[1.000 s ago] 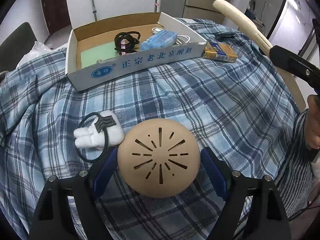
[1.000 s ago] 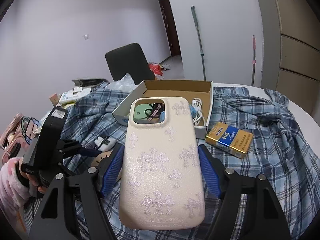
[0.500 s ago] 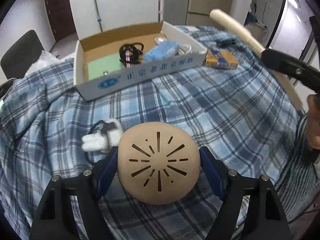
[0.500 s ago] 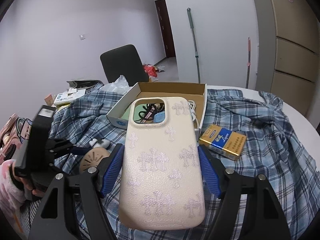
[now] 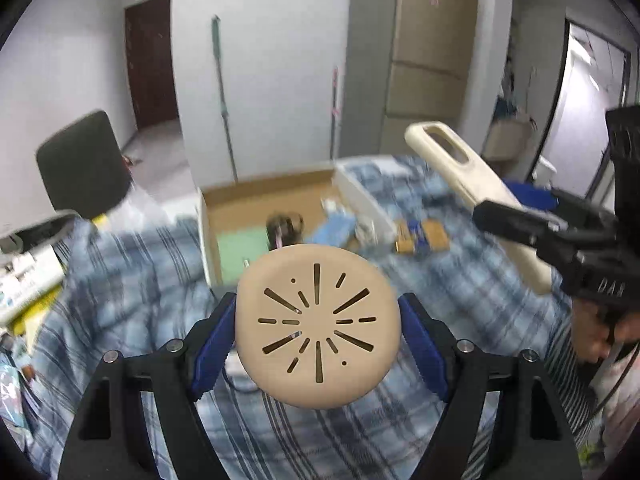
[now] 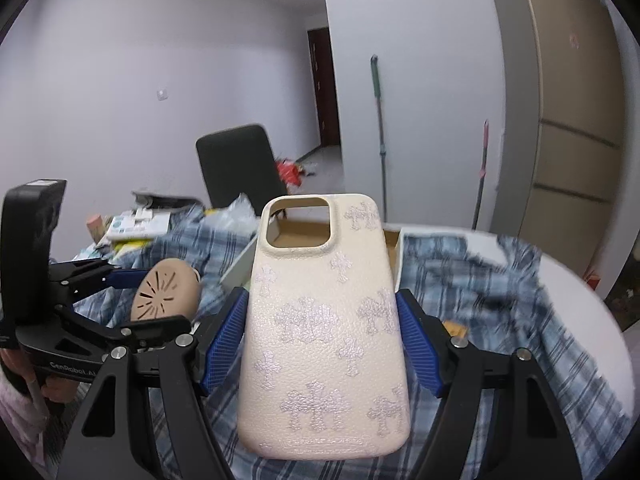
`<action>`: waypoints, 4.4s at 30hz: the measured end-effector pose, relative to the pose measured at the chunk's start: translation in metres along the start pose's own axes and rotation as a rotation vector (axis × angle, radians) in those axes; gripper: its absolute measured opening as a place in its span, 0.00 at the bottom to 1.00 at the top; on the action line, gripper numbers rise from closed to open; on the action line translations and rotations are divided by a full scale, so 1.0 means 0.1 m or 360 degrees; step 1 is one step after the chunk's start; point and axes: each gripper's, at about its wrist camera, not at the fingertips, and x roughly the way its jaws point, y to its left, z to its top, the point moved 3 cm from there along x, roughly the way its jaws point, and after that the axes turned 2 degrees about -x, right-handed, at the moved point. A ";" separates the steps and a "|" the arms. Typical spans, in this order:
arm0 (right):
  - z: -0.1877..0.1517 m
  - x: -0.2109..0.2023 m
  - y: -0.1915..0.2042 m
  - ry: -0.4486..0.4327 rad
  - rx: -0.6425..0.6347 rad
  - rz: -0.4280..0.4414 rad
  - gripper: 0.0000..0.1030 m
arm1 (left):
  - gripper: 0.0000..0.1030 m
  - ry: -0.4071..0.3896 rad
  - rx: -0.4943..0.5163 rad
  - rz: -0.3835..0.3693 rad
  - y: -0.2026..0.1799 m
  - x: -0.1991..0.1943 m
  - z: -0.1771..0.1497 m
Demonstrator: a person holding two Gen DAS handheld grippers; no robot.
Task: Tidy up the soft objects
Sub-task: 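Lower the tan lid and cream case into the box and open both grippers, then lower the left gripper onto the white item with black cord and grasp it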
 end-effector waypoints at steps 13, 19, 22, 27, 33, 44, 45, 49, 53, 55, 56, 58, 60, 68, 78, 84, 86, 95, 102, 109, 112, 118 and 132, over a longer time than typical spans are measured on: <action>0.79 0.15 -0.12 -0.0175 0.0055 -0.0170 0.70 | 0.79 -0.0313 -0.0139 0.0152 0.19 -0.02 0.88; 0.95 0.38 -0.35 -0.0197 0.0230 -0.0204 0.70 | 0.79 -0.0325 -0.0209 0.0172 0.32 0.13 1.02; 1.00 0.47 -0.41 -0.0207 0.0233 -0.0245 0.70 | 0.79 -0.0332 -0.0235 0.0194 0.40 0.22 1.08; 0.99 0.74 -0.47 -0.0169 0.0290 -0.0258 0.70 | 0.79 -0.0326 -0.0301 0.0199 0.58 0.40 1.17; 0.80 1.06 -0.35 -0.0112 0.0208 -0.0225 0.70 | 0.79 -0.0239 -0.0307 0.0229 0.77 0.68 1.05; 0.35 1.75 -0.32 0.0147 0.0167 -0.0200 0.70 | 0.80 -0.0075 -0.0332 0.0227 0.98 1.28 0.73; 0.32 1.80 -0.31 0.0171 0.0163 -0.0198 0.70 | 0.80 -0.0064 -0.0315 0.0240 0.97 1.31 0.70; 0.19 1.92 -0.27 0.0239 0.0118 -0.0217 0.70 | 0.80 -0.0006 -0.0285 0.0221 0.90 1.43 0.63; 0.11 1.99 -0.22 0.0281 0.0081 -0.0219 0.70 | 0.80 0.0007 -0.0257 0.0236 0.84 1.47 0.62; 0.09 2.03 -0.20 0.0297 0.0068 -0.0220 0.71 | 0.81 0.0018 -0.0259 0.0229 0.86 1.50 0.60; 0.07 2.06 -0.22 0.0302 0.0063 -0.0221 0.71 | 0.81 0.0025 -0.0262 0.0228 0.86 1.51 0.60; 0.06 2.08 -0.22 0.0310 0.0063 -0.0231 0.71 | 0.81 0.0038 -0.0261 0.0228 0.87 1.54 0.58; 0.03 2.11 -0.25 0.0315 0.0077 -0.0245 0.71 | 0.81 0.0054 -0.0260 0.0230 0.87 1.57 0.56; -0.04 2.20 -0.29 0.0360 0.0107 -0.0244 0.72 | 0.82 0.0117 -0.0264 0.0241 0.89 1.71 0.49; 0.09 2.04 -0.33 0.0272 0.0099 -0.0299 0.85 | 0.87 0.0012 -0.0266 0.0254 0.89 1.56 0.55; 0.34 1.73 -0.48 0.0187 0.0132 -0.0334 0.85 | 0.87 -0.0126 -0.0298 0.0257 0.85 1.18 0.71; 0.45 1.57 -0.55 0.0144 0.0159 -0.0340 0.85 | 0.87 -0.0171 -0.0280 0.0268 0.78 1.01 0.78; 0.68 0.67 -0.61 -0.0062 0.0150 -0.0358 0.89 | 0.87 -0.0382 -0.0167 0.0275 0.37 0.19 0.79; 0.54 0.13 -0.57 -0.0161 0.0163 -0.0309 0.91 | 0.92 -0.0510 -0.0143 0.0287 0.20 -0.26 0.55; 0.29 -0.15 -0.54 -0.0239 0.0144 -0.0314 1.00 | 1.00 -0.0643 -0.0192 0.0285 0.19 -0.45 0.16; 0.18 -0.15 -0.51 -0.0277 0.0087 -0.0353 1.00 | 1.00 -0.0648 -0.0200 0.0288 0.20 -0.40 0.04; -0.06 0.10 -0.53 -0.0300 0.0040 -0.0398 1.00 | 1.00 -0.0608 -0.0233 0.0325 0.35 -0.11 -0.10; -0.52 0.58 -0.70 -0.0156 0.0045 -0.0481 1.00 | 1.00 -0.0255 -0.0221 0.0358 0.56 0.49 -0.42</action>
